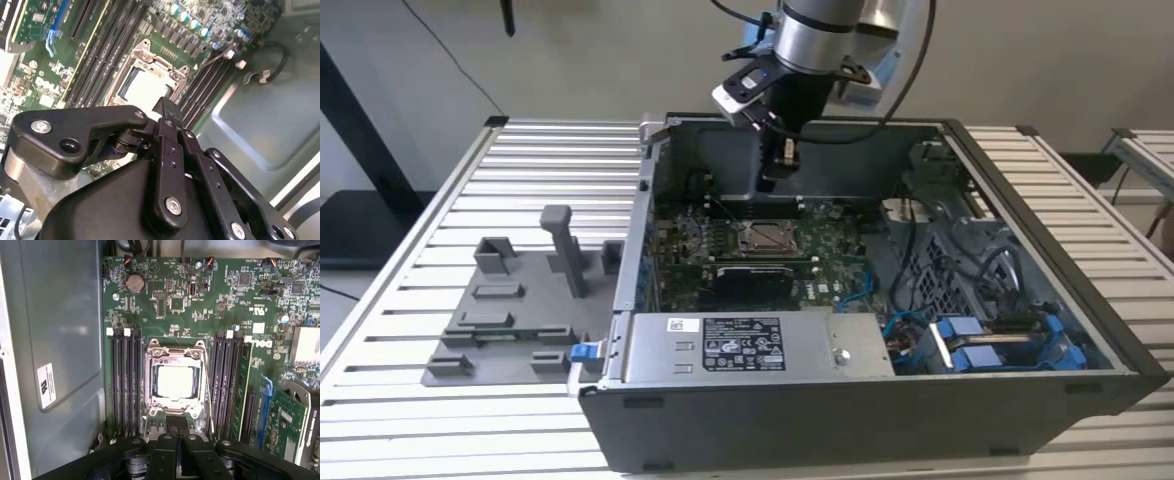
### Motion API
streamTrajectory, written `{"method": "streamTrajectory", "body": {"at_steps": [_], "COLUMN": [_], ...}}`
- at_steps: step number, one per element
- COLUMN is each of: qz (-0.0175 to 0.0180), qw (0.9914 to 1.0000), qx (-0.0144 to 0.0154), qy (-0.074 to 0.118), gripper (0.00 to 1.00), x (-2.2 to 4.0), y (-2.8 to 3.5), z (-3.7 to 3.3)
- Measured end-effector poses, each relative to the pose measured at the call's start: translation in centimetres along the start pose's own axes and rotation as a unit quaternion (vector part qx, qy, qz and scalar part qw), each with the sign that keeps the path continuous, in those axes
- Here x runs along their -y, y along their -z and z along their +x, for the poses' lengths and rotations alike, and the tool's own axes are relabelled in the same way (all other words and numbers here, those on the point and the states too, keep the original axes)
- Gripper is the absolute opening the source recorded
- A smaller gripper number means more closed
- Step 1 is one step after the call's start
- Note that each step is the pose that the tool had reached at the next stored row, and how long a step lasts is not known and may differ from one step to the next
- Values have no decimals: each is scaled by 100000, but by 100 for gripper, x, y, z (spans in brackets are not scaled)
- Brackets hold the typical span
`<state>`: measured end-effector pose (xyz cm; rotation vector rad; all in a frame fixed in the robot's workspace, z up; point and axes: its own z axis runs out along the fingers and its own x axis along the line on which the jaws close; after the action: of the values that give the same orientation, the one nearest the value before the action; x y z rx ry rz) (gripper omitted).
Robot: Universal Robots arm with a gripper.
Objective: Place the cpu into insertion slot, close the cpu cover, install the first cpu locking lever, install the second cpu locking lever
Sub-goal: 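Close the cpu cover, then install the first cpu locking lever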
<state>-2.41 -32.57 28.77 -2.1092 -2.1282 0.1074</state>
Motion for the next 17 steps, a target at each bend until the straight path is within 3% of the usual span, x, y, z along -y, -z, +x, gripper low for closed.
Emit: {"method": "streamTrajectory", "body": {"at_steps": [6, 17], "qz": [-456, -505], "qw": [99999, 99999], "qx": [3, 11], "qy": [22, 24], "gripper": [11, 11], "x": [150, 370], "y": [-5, -20], "z": [2, 5]}}
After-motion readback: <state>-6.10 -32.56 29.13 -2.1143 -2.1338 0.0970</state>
